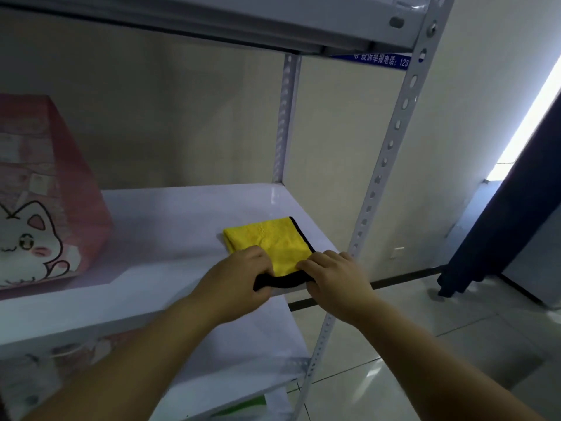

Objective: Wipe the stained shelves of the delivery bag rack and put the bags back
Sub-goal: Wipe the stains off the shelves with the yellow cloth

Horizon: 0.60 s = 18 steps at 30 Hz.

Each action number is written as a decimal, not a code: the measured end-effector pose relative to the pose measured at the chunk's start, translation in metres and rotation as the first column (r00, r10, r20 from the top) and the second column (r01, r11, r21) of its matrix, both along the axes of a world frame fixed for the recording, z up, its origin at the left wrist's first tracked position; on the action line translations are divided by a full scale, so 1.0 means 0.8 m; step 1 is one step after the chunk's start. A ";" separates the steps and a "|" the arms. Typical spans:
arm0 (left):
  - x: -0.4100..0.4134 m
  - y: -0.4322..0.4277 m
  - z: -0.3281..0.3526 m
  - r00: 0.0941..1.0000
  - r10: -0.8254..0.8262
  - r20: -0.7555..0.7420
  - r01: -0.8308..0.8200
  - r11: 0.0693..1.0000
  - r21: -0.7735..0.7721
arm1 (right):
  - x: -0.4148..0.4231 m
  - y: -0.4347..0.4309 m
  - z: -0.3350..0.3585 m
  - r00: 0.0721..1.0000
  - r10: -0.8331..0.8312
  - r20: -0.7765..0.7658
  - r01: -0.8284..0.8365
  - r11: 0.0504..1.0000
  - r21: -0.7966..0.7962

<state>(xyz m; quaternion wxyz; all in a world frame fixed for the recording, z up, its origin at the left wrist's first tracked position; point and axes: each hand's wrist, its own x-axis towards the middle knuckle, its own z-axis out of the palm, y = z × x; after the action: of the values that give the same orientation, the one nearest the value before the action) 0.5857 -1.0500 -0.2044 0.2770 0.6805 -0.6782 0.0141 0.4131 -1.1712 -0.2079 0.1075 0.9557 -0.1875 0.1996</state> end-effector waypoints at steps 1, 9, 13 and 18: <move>0.002 0.004 0.003 1.000 0.009 -0.005 -0.009 1.000 -0.021 | -0.003 0.000 0.003 0.998 0.036 0.043 -0.035 0.999 -0.012; 0.015 0.023 0.035 0.945 0.114 -0.308 -0.134 0.990 -0.045 | 0.001 -0.016 0.052 0.982 -0.009 0.187 -0.102 0.811 0.575; 0.033 -0.002 0.051 0.907 0.212 -0.364 -0.244 0.969 -0.042 | 0.033 -0.040 0.071 0.972 -0.130 0.194 -0.049 0.698 0.714; 0.073 -0.046 0.046 0.827 0.389 -0.406 -0.385 0.918 0.094 | 0.086 -0.069 0.072 0.952 -0.295 0.084 0.144 0.670 0.728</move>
<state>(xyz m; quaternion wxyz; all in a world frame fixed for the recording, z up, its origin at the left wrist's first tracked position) 0.6444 -1.0868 -0.1676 0.4038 0.7918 -0.4514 -0.0784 0.4821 -1.2263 -0.1506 -0.2670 0.8679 -0.3738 0.1889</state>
